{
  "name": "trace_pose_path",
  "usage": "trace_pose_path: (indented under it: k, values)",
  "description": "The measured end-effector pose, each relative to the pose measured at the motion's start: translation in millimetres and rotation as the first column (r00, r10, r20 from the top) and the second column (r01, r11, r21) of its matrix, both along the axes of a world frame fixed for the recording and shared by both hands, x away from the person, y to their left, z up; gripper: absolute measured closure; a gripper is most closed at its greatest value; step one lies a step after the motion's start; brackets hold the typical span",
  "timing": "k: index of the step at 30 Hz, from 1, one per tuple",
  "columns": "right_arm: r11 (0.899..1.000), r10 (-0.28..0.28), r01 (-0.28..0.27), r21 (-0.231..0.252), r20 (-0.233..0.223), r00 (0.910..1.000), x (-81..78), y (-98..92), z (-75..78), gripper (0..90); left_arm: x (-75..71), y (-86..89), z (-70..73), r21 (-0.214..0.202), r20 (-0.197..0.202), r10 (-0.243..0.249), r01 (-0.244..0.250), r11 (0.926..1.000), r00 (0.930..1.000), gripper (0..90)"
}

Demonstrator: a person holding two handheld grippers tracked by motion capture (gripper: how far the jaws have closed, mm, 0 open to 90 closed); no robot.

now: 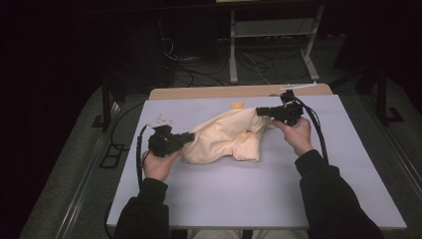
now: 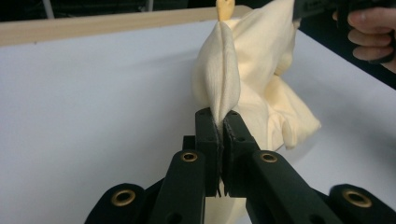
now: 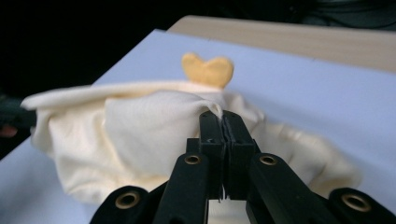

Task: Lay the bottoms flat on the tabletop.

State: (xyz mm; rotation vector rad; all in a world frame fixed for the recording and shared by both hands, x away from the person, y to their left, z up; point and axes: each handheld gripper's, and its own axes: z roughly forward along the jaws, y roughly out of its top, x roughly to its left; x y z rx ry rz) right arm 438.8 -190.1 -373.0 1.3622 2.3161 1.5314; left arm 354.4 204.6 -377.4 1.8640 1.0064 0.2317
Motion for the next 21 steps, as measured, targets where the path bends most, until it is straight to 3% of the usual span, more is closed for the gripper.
trace_pose_path:
  k: [5, 9, 18, 21]
  values:
    - [0.999, 0.05, -0.05, -0.018, -0.032, 0.9982, -22.3, -3.8, -18.0, 87.0, -4.4, -2.0, -0.9, 0.016, -0.002, -0.016, 0.016, 0.9998, 0.9999, 84.9]
    - [0.999, 0.047, -0.049, -0.024, -0.052, 0.9975, -34.1, -18.2, -19.4, 87.0, -8.3, -11.3, 2.2, 0.004, 0.007, -0.046, 0.046, 0.999, 0.9989, 84.9]
    - [0.993, -0.05, 0.045, -0.11, -0.044, 0.9978, -39.5, -43.8, -8.8, 84.3, -21.0, -49.6, 8.5, 0.018, 0.026, -0.167, 0.167, 0.9858, 0.9855, 84.9]
    - [0.987, -0.093, 0.087, -0.133, -0.038, 0.995, -41.0, -45.9, -7.5, 70.9, -23.5, -62.6, 7.7, 0.019, 0.024, -0.199, 0.199, 0.9799, 0.9797, 84.9]
